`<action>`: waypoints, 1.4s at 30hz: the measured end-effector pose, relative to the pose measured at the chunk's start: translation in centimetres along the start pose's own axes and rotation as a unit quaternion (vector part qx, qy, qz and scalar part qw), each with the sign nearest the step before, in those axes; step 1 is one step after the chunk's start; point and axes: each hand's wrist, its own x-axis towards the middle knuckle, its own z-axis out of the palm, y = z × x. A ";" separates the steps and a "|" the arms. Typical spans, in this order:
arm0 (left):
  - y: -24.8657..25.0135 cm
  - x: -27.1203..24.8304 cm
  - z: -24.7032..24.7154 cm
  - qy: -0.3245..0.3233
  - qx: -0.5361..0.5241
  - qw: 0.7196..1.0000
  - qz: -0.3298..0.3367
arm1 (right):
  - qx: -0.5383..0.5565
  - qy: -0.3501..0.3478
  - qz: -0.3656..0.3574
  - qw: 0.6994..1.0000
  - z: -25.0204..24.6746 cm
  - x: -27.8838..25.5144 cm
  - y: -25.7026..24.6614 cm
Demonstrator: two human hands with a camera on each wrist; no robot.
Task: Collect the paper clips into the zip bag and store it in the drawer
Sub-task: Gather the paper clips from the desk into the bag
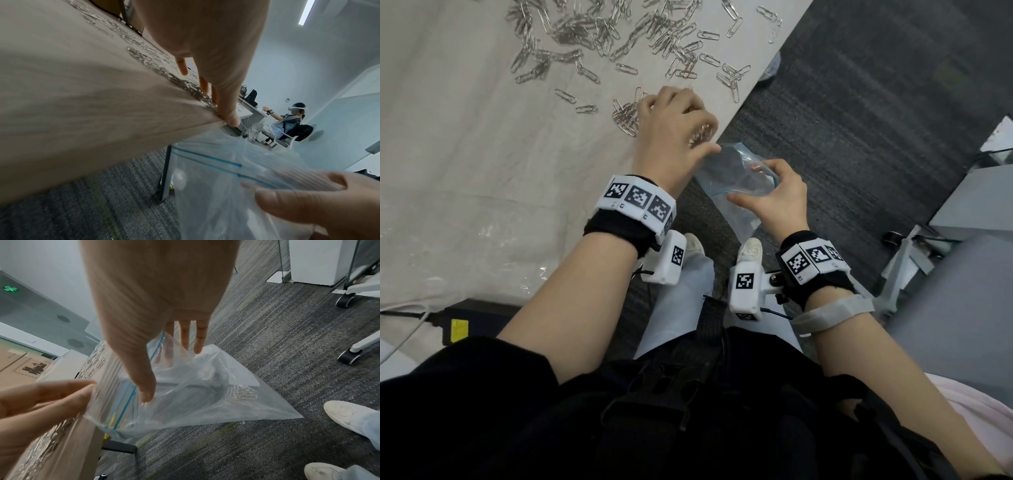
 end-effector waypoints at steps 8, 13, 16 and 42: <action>-1.0 -1.6 -1.2 0.075 -0.020 0.992 -0.102 | 0.001 0.010 -0.001 1.000 -0.1 0.2 -0.4; -2.3 -2.0 -2.6 -0.064 0.025 0.979 -0.194 | -0.003 0.008 0.001 1.000 0.1 0.0 -0.5; -2.6 -2.6 -2.6 -0.053 0.014 0.982 -0.181 | 0.001 0.002 0.003 1.000 0.1 -0.1 -0.5; 0.2 -3.2 1.1 -0.002 -0.078 0.997 0.016 | -0.013 -0.020 -0.014 1.000 0.5 -0.7 -1.8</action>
